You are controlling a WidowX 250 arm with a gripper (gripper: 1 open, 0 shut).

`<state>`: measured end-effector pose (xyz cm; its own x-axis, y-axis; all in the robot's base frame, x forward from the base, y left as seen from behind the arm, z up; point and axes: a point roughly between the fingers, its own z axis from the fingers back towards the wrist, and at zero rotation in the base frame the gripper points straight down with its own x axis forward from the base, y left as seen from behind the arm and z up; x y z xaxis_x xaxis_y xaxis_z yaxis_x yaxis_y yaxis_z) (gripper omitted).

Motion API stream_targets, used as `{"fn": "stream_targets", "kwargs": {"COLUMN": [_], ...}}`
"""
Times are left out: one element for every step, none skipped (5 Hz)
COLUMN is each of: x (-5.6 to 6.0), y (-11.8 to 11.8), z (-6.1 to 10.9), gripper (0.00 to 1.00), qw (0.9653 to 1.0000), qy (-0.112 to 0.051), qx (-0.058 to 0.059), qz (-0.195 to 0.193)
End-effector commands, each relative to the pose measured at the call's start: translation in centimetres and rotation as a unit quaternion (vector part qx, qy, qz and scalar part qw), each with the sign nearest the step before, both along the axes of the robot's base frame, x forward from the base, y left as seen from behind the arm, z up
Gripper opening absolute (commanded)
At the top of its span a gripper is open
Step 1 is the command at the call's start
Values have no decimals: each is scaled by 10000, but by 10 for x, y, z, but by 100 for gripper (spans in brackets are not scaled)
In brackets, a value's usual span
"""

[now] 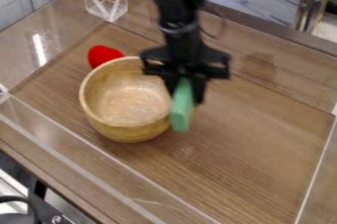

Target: Remove the green stick from the brown bowl and put it on the table

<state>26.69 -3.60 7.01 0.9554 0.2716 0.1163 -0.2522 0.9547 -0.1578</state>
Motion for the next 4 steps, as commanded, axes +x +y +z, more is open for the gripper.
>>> {"fn": "stream_targets", "kwargs": {"x": [4, 1, -2, -4], "y": [-17, -25, -16, -7], "z": [7, 1, 3, 4], "gripper": [0, 0, 0, 0], "qw": [9993, 9988, 9985, 9978], "qy": [-340, -339, -346, -362], "qx": [34, 41, 61, 83], "qz": [-149, -345, -416, -547]}}
